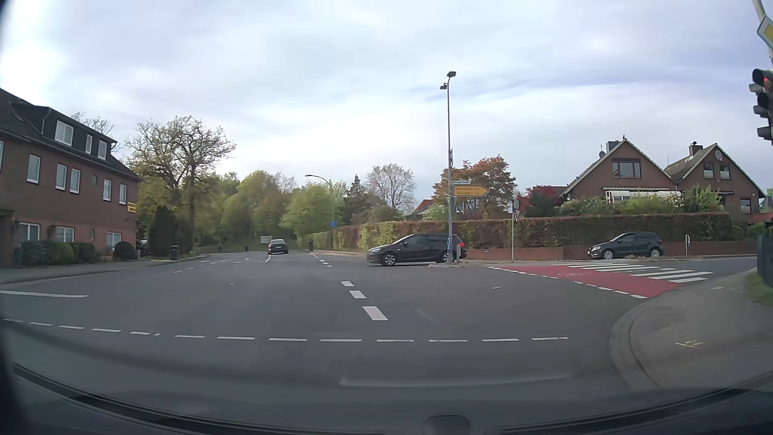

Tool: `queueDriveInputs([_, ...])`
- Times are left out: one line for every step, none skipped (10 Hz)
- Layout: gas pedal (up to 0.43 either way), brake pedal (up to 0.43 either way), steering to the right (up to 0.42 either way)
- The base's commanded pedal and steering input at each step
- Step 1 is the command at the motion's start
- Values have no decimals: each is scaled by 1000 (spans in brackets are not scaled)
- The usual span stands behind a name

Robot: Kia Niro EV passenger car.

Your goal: Follow the waypoints while adhering to traffic rules and regulations

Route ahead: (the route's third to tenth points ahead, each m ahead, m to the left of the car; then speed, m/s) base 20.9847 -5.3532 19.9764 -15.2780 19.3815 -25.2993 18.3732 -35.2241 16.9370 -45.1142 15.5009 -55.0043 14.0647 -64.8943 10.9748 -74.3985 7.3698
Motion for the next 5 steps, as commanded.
queueDriveInputs([118, 0, 176])
queueDriveInputs([118, 0, 189])
queueDriveInputs([130, 0, 201])
queueDriveInputs([130, 0, 209])
queueDriveInputs([138, 0, 213])
